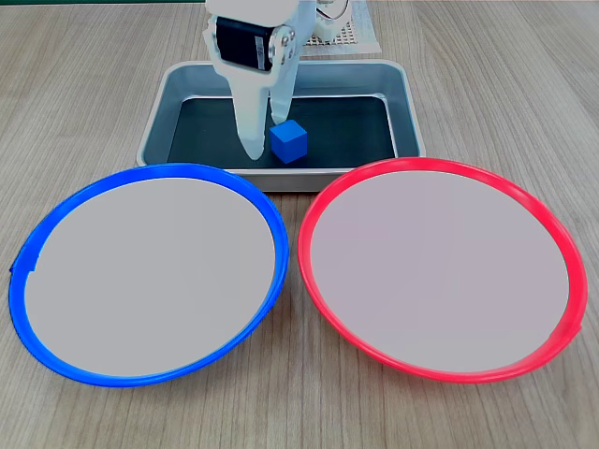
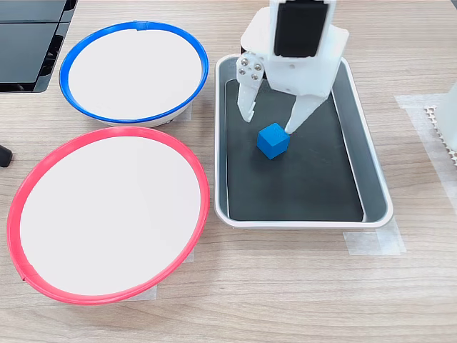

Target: Move a blue block from tray to blue dish

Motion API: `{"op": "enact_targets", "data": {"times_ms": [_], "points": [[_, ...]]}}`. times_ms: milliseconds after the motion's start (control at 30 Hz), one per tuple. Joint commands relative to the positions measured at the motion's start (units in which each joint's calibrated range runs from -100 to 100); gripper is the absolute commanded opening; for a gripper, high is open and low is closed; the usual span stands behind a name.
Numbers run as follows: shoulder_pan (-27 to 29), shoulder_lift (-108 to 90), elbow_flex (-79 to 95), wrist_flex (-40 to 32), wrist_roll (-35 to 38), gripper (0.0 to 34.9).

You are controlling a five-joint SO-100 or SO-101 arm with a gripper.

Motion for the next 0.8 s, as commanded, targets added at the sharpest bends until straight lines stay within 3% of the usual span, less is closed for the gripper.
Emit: {"op": "enact_targets", "data": {"times_ms": [0,367,700,767], "points": [[-1.46,0.21,0.51,-1.25,0.0,15.9],[-4.28,-1.49,1.42,-1.83,2.93,21.9],[-4.38,-4.56,2.6,-1.67,15.38,22.1],[-4.1,-4.31,2.51,-0.84,17.14,20.7]]}}
